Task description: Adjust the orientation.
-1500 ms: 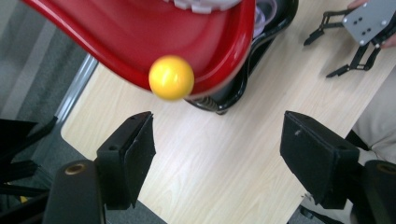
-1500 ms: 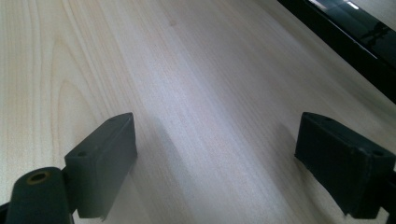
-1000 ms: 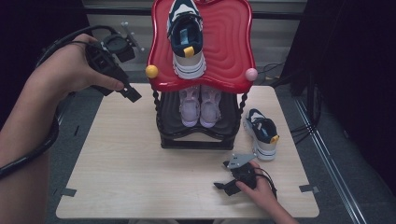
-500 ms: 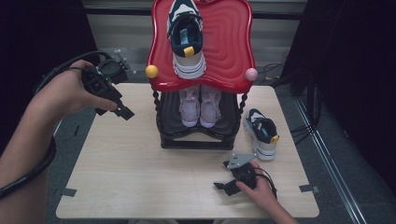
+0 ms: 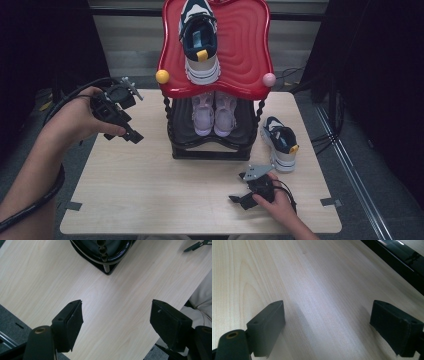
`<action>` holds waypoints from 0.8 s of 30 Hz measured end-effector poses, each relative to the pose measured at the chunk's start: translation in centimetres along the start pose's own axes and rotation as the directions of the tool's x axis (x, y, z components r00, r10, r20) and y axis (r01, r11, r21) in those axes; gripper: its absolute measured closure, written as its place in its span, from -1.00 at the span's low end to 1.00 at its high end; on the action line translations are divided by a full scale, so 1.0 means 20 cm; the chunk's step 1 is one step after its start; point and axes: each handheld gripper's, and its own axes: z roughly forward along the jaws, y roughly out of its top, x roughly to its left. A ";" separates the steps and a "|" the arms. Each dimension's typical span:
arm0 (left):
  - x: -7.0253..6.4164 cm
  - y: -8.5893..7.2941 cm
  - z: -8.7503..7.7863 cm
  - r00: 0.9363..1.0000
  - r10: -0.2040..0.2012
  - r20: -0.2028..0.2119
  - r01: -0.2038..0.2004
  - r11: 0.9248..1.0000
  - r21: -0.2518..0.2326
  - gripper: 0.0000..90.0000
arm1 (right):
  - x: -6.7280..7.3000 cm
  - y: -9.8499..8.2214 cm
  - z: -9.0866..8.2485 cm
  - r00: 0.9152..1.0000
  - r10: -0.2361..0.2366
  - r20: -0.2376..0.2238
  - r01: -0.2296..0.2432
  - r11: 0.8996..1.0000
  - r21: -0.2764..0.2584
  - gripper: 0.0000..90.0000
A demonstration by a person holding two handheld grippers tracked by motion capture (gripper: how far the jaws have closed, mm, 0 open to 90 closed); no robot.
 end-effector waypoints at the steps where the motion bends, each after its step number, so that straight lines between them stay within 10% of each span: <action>1: 0.00 -0.01 0.01 1.000 -0.003 0.000 0.003 1.000 -0.007 -0.42 | 0.00 0.00 0.00 1.000 0.000 0.000 0.000 1.000 0.000 -0.74; 24: -0.05 -0.16 0.44 0.996 0.005 0.084 -0.003 1.000 -0.022 -0.42 | 0.00 0.00 0.00 1.000 0.000 -0.001 0.000 1.000 -0.002 -0.74</action>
